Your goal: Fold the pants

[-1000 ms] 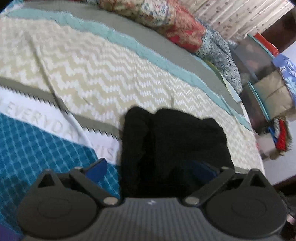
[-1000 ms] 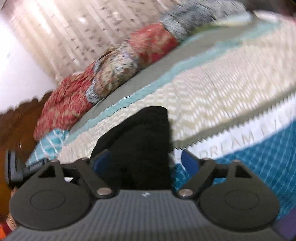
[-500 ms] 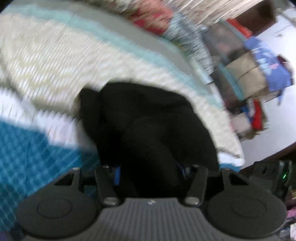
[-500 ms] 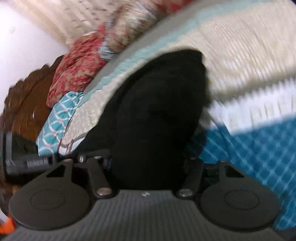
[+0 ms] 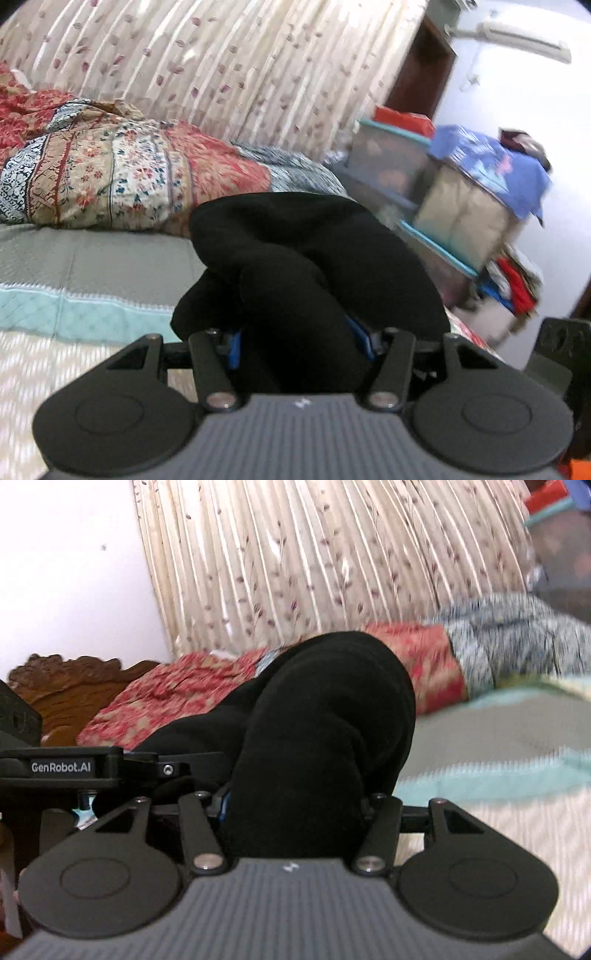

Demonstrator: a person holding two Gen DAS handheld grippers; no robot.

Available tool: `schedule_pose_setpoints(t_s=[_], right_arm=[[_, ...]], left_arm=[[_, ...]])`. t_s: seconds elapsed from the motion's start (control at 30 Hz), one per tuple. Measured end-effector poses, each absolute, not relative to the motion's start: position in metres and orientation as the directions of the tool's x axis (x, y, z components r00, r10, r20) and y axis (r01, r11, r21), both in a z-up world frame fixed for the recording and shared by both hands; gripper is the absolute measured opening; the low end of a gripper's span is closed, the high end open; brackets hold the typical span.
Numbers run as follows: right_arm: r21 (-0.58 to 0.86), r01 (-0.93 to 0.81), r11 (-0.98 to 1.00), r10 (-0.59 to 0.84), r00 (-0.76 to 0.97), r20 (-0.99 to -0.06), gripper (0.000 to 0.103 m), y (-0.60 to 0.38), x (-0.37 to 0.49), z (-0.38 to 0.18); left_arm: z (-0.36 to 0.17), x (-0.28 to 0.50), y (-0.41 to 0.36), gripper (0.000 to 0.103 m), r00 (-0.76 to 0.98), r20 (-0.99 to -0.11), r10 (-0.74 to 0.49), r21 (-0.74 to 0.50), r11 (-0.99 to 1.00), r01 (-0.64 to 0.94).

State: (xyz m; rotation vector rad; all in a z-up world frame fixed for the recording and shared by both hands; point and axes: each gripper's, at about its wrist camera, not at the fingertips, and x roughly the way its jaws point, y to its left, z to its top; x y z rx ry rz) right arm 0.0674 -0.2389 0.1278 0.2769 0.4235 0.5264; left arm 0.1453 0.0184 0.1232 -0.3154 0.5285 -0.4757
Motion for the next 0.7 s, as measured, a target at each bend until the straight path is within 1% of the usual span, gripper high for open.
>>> schedule_pose_setpoints(t_s=[0.07, 0.13, 0.17, 0.2, 0.23, 0.27, 0.3, 0.33, 0.37, 0.4, 0.43, 0.53, 0.6, 0.7], right_arm=[[0.348, -0.417, 0.84, 0.522, 0.796, -0.307, 0.058, -0.237, 0.092, 0.117], [0.366, -0.382, 0.848, 0.506, 0.79, -0.346, 0.059, -0.235, 0.119, 0.09], [0.372, -0.346, 0.861, 0.484, 0.781, -0.394, 0.059, -0.234, 0.129, 0.075], [0.369, -0.316, 0.874, 0.467, 0.757, -0.457, 0.06, -0.23, 0.138, 0.057], [0.359, -0.288, 0.888, 0.448, 0.721, -0.529, 0.063, -0.225, 0.149, 0.04], [0.33, -0.235, 0.914, 0.4, 0.66, -0.636, 0.069, -0.219, 0.16, 0.019], [0.315, -0.201, 0.928, 0.369, 0.63, -0.683, 0.078, -0.217, 0.161, 0.005], [0.339, -0.18, 0.923, 0.369, 0.662, -0.653, 0.082, -0.223, 0.155, 0.004], [0.368, -0.175, 0.913, 0.383, 0.676, -0.629, 0.084, -0.228, 0.149, 0.006], [0.374, -0.173, 0.911, 0.387, 0.671, -0.633, 0.088, -0.23, 0.147, 0.008], [0.371, -0.164, 0.914, 0.382, 0.658, -0.649, 0.089, -0.232, 0.147, 0.01], [0.389, -0.121, 0.913, 0.366, 0.661, -0.655, 0.089, -0.239, 0.143, 0.022], [0.38, -0.1, 0.92, 0.338, 0.695, -0.634, 0.089, -0.244, 0.124, 0.034], [0.397, -0.064, 0.915, 0.323, 0.706, -0.63, 0.089, -0.254, 0.087, 0.049]], left_arm=[[0.103, 0.17, 0.019, 0.053, 0.77, -0.419, -0.482, -0.416, 0.855, 0.309], [0.069, 0.196, 0.02, 0.054, 0.749, -0.491, -0.445, -0.423, 0.873, 0.242], [0.049, 0.207, 0.022, 0.054, 0.72, -0.549, -0.426, -0.432, 0.881, 0.192], [0.027, 0.218, 0.022, 0.054, 0.669, -0.632, -0.392, -0.423, 0.897, 0.127], [0.006, 0.225, 0.023, 0.056, 0.61, -0.706, -0.36, -0.409, 0.91, 0.064], [-0.009, 0.223, 0.026, 0.065, 0.6, -0.715, -0.358, -0.425, 0.905, 0.033], [-0.012, 0.214, 0.03, 0.07, 0.639, -0.68, -0.358, -0.449, 0.893, 0.023], [-0.011, 0.21, 0.032, 0.079, 0.648, -0.675, -0.353, -0.456, 0.89, 0.009], [-0.013, 0.208, 0.033, 0.086, 0.633, -0.694, -0.342, -0.458, 0.889, -0.022], [-0.014, 0.206, 0.035, 0.087, 0.616, -0.708, -0.345, -0.471, 0.881, -0.047], [-0.013, 0.203, 0.036, 0.087, 0.613, -0.71, -0.348, -0.48, 0.875, -0.059], [0.006, 0.189, 0.034, 0.086, 0.608, -0.73, -0.313, -0.457, 0.885, -0.093], [0.023, 0.172, 0.028, 0.087, 0.607, -0.745, -0.278, -0.418, 0.903, -0.098], [0.039, 0.156, 0.02, 0.089, 0.581, -0.778, -0.238, -0.364, 0.925, -0.108]])
